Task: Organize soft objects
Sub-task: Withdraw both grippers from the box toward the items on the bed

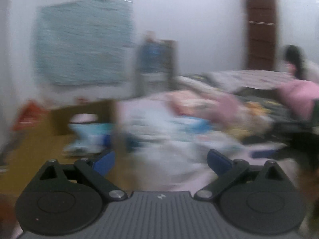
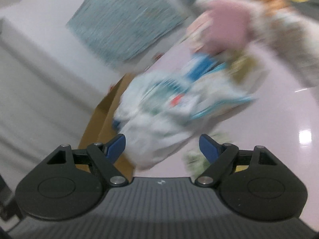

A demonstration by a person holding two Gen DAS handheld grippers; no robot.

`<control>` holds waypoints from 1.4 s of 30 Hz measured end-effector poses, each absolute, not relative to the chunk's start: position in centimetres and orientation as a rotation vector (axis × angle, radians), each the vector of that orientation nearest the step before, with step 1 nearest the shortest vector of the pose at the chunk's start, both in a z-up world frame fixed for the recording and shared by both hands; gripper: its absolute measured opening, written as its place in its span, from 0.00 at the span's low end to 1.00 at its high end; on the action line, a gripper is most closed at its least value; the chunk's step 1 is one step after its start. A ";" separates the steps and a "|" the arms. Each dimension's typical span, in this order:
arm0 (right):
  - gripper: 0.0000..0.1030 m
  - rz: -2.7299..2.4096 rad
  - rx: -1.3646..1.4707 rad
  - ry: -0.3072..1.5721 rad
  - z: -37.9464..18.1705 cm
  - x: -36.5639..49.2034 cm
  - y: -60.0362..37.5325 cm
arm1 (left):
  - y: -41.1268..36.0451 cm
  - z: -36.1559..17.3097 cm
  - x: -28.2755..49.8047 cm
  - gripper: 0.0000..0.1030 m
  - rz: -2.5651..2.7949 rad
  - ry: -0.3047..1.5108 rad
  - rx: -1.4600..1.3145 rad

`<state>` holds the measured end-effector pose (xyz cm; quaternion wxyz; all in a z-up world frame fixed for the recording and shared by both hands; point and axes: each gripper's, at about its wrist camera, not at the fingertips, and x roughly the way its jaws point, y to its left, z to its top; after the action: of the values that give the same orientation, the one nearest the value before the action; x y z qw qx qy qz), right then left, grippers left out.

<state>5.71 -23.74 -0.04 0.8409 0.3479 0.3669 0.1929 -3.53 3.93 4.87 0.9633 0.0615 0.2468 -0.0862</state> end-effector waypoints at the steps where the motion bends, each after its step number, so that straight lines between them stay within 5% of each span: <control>1: 0.73 0.452 0.729 0.785 -0.1 6.2 -22.3 | 5.2 5.0 -3.5 0.92 -0.110 0.495 0.116; 4: 0.59 0.599 0.675 0.811 0.2 8.1 -16.9 | 9.5 5.1 -3.0 0.77 0.077 0.510 0.060; 6: 0.59 0.660 0.644 0.835 0.5 9.3 -13.3 | 11.7 4.6 -2.1 0.59 0.156 0.545 0.028; 15: 0.63 0.694 0.424 0.904 1.5 15.3 -0.1 | 13.6 0.7 2.7 0.30 0.178 0.691 0.066; 18: 0.64 0.643 0.343 0.958 0.3 16.5 2.5 | 13.2 -0.8 3.5 0.29 0.184 0.744 0.112; 21: 0.54 0.636 0.271 0.990 -0.4 17.1 3.6 | 13.5 -1.1 3.5 0.30 0.186 0.766 0.107; 42: 0.53 0.768 0.171 1.020 -0.1 17.2 0.1 | 12.2 0.7 0.7 0.29 0.069 0.782 0.104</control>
<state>17.20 0.11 -0.08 0.7997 0.0796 0.4755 0.3579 0.74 12.15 0.71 0.9226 0.0509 0.3810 0.0336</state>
